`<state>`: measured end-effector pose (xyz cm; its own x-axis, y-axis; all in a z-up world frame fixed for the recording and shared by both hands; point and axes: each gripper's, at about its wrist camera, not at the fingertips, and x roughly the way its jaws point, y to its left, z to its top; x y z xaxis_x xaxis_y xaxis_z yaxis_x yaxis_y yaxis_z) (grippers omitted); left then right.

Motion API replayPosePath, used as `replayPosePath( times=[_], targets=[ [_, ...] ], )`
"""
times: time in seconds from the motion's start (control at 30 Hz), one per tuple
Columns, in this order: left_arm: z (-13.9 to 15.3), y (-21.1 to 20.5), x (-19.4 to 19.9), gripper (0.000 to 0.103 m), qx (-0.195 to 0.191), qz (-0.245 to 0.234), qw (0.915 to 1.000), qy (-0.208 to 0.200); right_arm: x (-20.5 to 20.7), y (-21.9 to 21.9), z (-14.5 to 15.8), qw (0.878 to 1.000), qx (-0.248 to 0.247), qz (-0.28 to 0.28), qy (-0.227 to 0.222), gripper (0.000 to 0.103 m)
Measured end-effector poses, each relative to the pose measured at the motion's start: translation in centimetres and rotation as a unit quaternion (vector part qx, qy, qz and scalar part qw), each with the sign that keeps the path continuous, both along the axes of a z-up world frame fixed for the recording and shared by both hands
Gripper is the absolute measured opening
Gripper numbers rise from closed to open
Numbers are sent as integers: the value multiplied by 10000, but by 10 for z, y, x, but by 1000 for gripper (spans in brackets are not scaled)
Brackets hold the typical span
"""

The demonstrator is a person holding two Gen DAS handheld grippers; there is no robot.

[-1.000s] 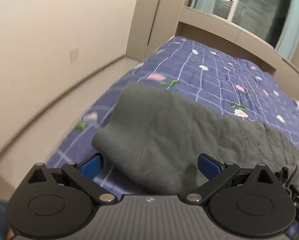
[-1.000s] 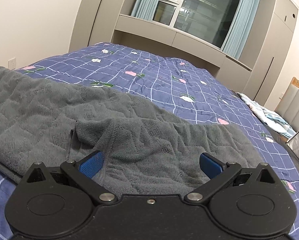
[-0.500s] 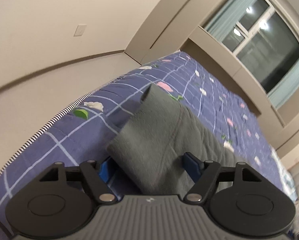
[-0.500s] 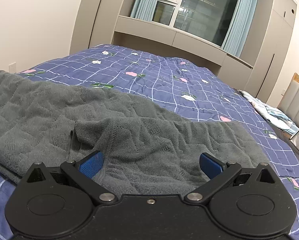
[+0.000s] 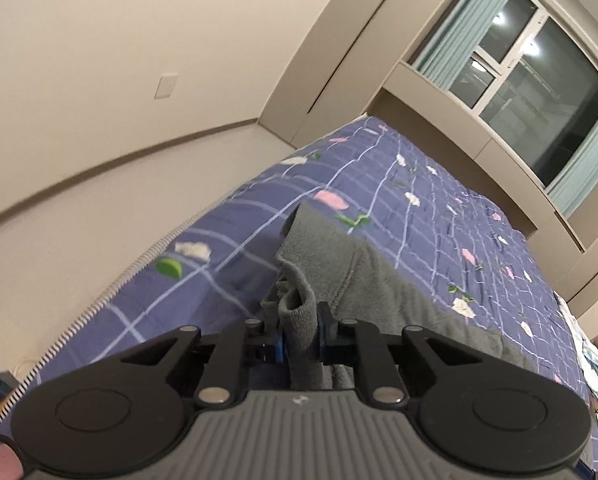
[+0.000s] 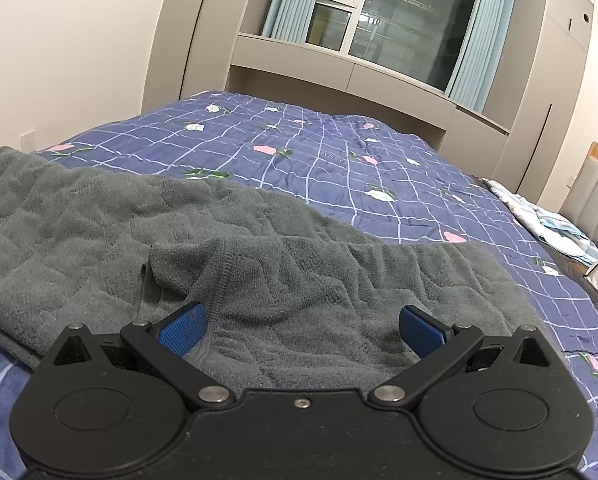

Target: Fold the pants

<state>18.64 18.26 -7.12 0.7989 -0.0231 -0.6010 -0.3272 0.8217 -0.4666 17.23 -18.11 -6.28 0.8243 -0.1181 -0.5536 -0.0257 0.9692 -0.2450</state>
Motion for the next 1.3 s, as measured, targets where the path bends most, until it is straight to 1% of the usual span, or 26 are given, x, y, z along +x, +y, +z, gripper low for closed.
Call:
replayPosePath(
  times=[0.1,0.2,0.3,0.43,0.67,0.87,0.93,1.03,1.17,1.3],
  targets=[
    [13,-5,-1,11,122,-73,9998,-126,0,-3,0,10000,59,24,-6,103],
    [34,-18,-2,10,320,-292,9981,-437,0,-6,1,9999,92,82,-19,103],
    [56,-36,1,10,453,-591,9946,-724,-1,-9,2,9998,127,174,-29,103],
    [77,-67,9,10,575,-943,9891,-974,-2,-15,7,9993,216,310,-38,103],
    [101,-117,20,10,790,-1466,9790,-1180,-4,-25,16,9969,324,697,-142,103],
    [121,-172,24,10,1112,-2049,9623,-1402,-11,-42,22,9942,369,966,-293,103],
    [126,-192,24,10,1167,-2221,9567,-1475,-16,-50,24,9943,357,948,-342,103],
    [133,-224,24,10,1221,-2573,9457,-1565,-25,-68,30,9948,401,826,-446,103],
    [135,-270,21,10,1294,-3120,9266,-1653,-38,-95,36,9960,411,569,-552,103],
    [129,-318,18,10,1390,-3641,9070,-1593,-54,-127,39,9975,315,232,-583,103]
  ],
)
